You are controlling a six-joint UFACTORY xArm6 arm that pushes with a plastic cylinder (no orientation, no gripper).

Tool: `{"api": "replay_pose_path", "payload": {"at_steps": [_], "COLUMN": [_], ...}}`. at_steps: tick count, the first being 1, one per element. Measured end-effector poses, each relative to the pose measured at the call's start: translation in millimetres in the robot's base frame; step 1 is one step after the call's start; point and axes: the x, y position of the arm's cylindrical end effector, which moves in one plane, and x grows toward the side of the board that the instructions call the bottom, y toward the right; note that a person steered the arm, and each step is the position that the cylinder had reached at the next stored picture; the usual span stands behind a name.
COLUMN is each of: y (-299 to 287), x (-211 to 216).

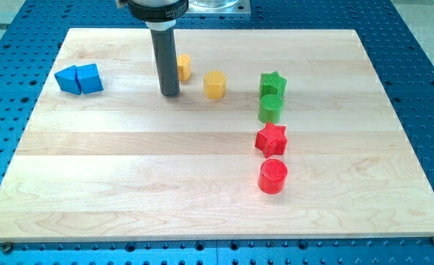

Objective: Place the hexagon above the green star

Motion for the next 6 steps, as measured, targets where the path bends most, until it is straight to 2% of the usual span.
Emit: {"api": "replay_pose_path", "payload": {"at_steps": [2,3,4,5,6], "y": [104,126,105,121,138], "x": [-9,-41,-57,-84,-89]}}
